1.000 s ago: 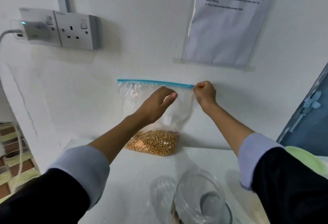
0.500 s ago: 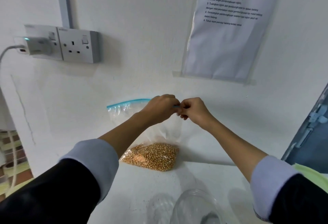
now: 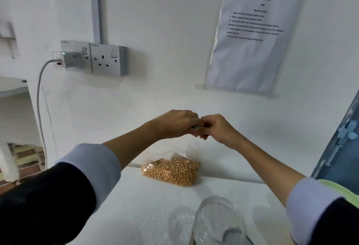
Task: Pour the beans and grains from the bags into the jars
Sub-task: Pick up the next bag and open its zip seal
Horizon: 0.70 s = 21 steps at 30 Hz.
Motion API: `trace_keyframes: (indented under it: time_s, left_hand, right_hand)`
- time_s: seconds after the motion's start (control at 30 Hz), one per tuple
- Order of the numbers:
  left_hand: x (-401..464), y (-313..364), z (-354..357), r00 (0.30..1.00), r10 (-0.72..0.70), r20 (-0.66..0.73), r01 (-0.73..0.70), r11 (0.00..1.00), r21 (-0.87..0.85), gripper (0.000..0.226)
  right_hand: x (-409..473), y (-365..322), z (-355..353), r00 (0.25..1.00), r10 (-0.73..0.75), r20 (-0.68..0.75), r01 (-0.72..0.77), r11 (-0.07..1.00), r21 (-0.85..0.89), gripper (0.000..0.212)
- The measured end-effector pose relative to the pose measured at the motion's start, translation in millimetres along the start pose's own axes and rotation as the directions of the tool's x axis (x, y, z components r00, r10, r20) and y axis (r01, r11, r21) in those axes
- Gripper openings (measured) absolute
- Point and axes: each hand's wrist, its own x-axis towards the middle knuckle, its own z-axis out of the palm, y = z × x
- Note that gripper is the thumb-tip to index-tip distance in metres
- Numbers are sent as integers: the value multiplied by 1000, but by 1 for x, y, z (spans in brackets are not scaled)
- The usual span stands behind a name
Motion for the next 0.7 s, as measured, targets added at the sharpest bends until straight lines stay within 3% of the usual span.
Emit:
trace_keyframes:
  time_s: [0.2, 0.4, 0.57, 0.7]
  left_hand:
    - [-13, -10, -5, 997, -5, 73, 9, 999, -42, 17]
    - [-42, -38, -9, 955, -232, 184, 213, 970, 116, 20]
    - [-89, -76, -22, 836, -476, 272, 399, 869, 293, 16]
    - [-121, -92, -33, 746, -626, 226, 494, 748, 444, 16]
  right_hand:
    - [1, -8, 5, 1000, -13, 12, 12, 998, 59, 17]
    - [3, -8, 0, 987, 49, -155, -31, 993, 117, 18]
    - [-2, 0, -8, 943, 154, -295, -92, 973, 214, 17]
    - [-3, -12, -1, 947, 139, -290, -75, 972, 220, 17]
